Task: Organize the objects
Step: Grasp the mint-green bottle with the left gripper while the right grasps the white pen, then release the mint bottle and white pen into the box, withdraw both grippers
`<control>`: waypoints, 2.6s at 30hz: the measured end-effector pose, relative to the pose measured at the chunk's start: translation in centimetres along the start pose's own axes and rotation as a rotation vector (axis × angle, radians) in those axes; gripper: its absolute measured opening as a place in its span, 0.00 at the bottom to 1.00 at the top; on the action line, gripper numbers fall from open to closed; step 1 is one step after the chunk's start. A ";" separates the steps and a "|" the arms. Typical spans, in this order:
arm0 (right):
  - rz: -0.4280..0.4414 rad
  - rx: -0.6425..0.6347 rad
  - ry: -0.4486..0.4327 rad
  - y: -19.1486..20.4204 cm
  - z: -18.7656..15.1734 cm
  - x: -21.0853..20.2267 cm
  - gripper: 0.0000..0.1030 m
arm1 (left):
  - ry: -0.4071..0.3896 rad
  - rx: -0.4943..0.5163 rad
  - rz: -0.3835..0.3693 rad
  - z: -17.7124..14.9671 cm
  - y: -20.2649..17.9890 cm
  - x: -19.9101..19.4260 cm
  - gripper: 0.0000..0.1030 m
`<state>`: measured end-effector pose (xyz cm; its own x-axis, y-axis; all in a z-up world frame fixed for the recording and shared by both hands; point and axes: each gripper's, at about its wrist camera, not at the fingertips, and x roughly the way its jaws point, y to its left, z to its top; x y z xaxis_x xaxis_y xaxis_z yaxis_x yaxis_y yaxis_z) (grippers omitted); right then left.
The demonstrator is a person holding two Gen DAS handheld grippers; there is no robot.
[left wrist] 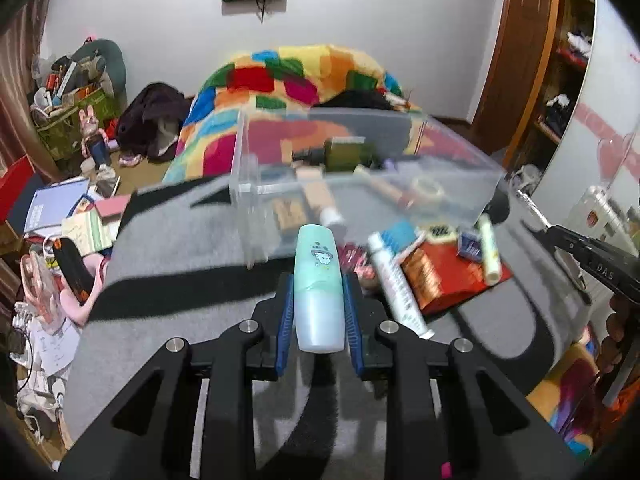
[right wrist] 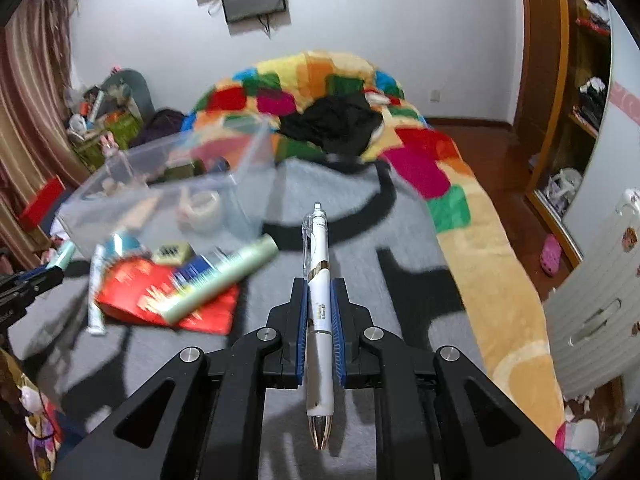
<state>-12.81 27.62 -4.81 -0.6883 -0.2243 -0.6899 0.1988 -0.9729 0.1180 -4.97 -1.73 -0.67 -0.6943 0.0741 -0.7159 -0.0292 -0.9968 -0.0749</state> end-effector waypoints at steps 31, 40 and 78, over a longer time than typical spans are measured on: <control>0.203 -0.101 0.086 10.1 9.8 9.2 0.10 | 0.040 -0.129 -0.014 8.1 2.4 6.6 0.20; 0.222 -0.173 0.142 11.8 8.7 9.9 0.11 | 0.033 -0.118 -0.034 7.7 2.0 5.9 0.20; 0.088 -0.078 0.156 5.7 0.2 5.9 0.63 | 0.109 -0.121 -0.092 -0.6 -2.1 4.3 0.47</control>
<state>-15.84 20.78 -8.09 -0.5503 -0.2914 -0.7824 0.3112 -0.9412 0.1316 -7.48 0.76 -4.06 -0.6105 0.1739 -0.7727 0.0022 -0.9752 -0.2212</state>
